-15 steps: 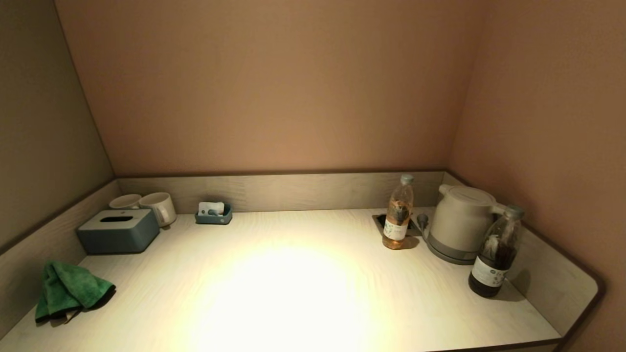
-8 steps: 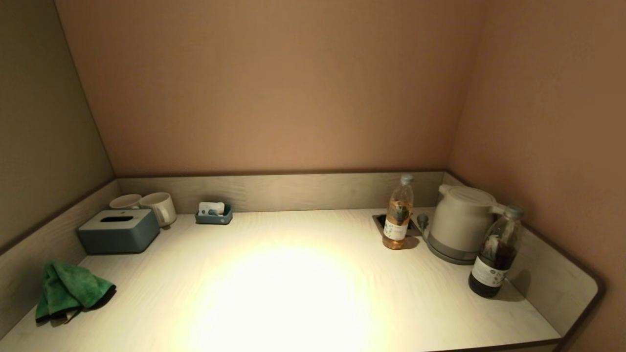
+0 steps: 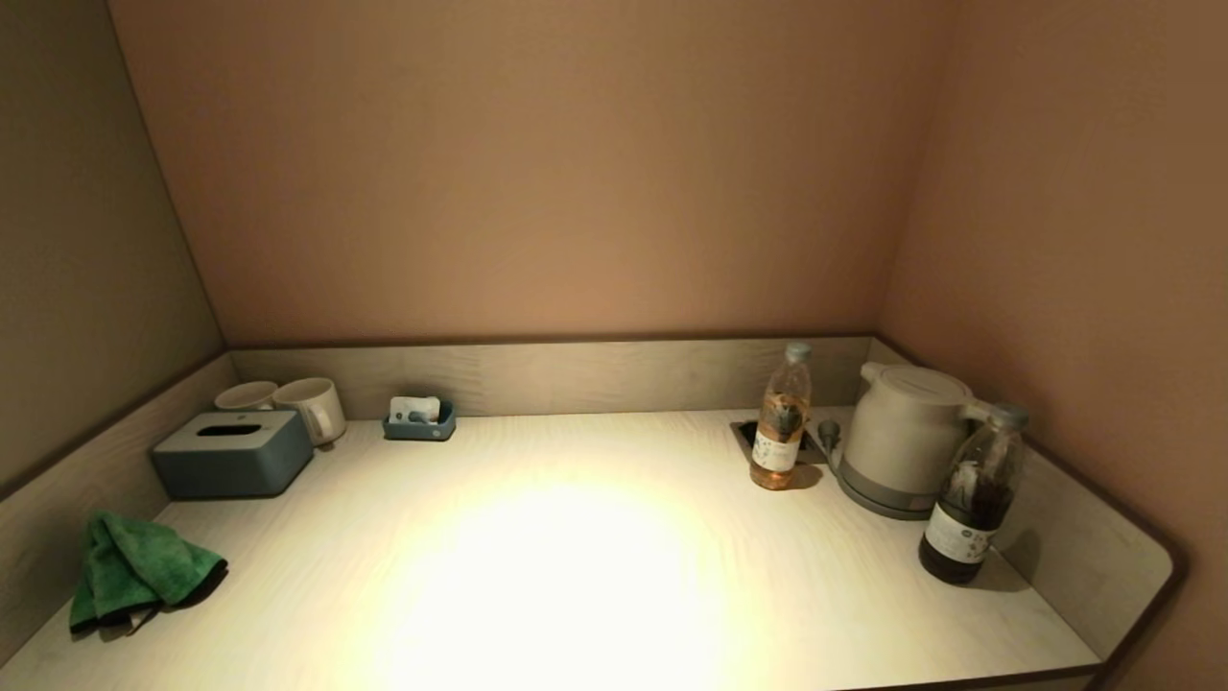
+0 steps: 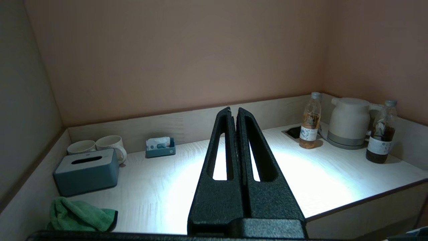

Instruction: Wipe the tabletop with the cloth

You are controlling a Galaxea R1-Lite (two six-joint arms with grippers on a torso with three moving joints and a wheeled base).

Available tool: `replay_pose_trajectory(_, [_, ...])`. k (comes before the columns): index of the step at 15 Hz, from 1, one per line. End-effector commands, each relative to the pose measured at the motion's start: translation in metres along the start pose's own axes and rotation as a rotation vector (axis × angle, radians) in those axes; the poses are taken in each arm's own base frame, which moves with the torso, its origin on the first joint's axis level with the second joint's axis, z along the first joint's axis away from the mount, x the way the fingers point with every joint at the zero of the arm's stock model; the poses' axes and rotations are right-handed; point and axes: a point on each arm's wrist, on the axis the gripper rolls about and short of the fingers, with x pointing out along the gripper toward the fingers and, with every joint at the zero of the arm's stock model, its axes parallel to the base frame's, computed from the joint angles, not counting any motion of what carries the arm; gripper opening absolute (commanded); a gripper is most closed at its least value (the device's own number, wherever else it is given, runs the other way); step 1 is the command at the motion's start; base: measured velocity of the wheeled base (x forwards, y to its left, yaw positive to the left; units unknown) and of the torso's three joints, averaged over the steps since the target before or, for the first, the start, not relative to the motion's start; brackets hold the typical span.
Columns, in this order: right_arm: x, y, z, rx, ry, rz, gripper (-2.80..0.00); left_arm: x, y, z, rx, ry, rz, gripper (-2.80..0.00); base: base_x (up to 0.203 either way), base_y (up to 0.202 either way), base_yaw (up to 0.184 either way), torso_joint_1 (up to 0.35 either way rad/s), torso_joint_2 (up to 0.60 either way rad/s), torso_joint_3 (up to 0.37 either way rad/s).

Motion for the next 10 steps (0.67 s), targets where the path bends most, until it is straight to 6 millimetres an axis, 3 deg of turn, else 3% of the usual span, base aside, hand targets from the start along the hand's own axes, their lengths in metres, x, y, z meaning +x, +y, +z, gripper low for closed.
replay_pose_trajectory(1, [0.000,0.000,0.000,0.000,0.001,0.000,-2.80,0.002,0.002,0.000,-0.010,0.011,-0.018,-2.80,0.000,0.000,0.000,0.000,0.00,0.000])
replay_pose_trajectory(6, [0.000,0.000,0.000,0.000,0.001,0.001,-2.80,0.000,0.003,0.001,-0.013,0.007,-0.039,-2.80,0.000,0.000,0.000,0.000,0.00,0.000])
replay_pose_trajectory(10, [0.000,0.000,0.000,0.000,0.001,0.001,-2.80,-0.004,0.017,0.002,-0.052,0.031,-0.112,-2.80,0.000,0.000,0.000,0.000,0.00,0.000])
